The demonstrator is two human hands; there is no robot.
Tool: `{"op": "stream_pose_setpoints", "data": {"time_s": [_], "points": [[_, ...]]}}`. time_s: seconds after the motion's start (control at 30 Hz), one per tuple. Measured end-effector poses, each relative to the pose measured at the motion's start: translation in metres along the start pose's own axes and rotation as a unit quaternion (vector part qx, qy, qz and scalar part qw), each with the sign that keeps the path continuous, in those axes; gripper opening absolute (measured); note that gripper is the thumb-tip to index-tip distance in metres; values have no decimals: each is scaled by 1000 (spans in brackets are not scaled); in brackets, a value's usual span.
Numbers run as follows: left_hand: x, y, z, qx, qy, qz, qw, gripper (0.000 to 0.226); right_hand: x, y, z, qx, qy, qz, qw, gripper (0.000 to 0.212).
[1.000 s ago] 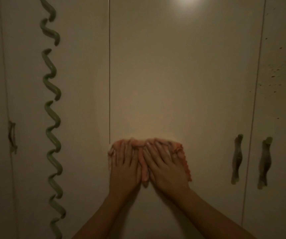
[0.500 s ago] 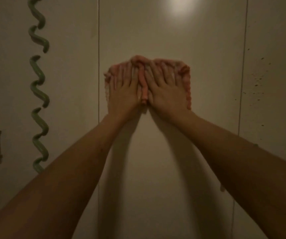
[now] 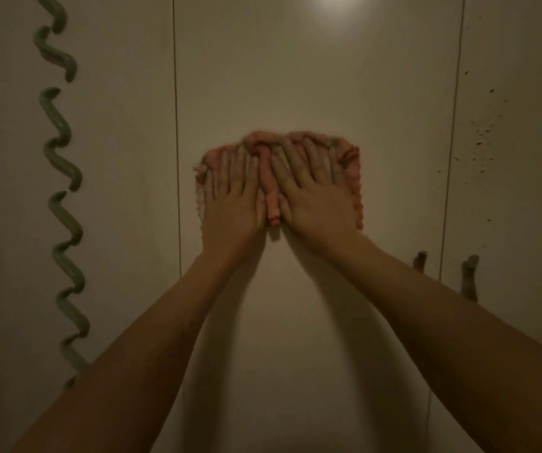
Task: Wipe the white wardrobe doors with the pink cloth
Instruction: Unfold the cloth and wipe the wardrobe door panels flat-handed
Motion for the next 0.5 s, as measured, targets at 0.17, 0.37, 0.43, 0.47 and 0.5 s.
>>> {"op": "stream_pose_setpoints", "data": {"time_s": [0.17,0.37,0.43,0.47,0.5], "points": [[-89,16,28,1,-50,8,999,63,-88,-24,26,10,-52,-27,998,67],[-169,34,57,19,-89,27,995,66,-169,-45,44,27,-74,-48,996,68],[-189,39,64,18,-110,30,993,67,-189,-49,48,27,-78,-53,995,68],[-198,42,67,21,-116,35,992,67,-199,-51,50,26,-82,-55,995,70],[-207,45,70,26,-120,39,992,66,-209,-52,53,26,-89,-57,994,71]]}}
Point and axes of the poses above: each hand's wrist, its own x-axis towards the middle knuckle, its own z-axis out of the palm, y = z × x, the point moved 9 cm from there along x, towards the middle knuckle
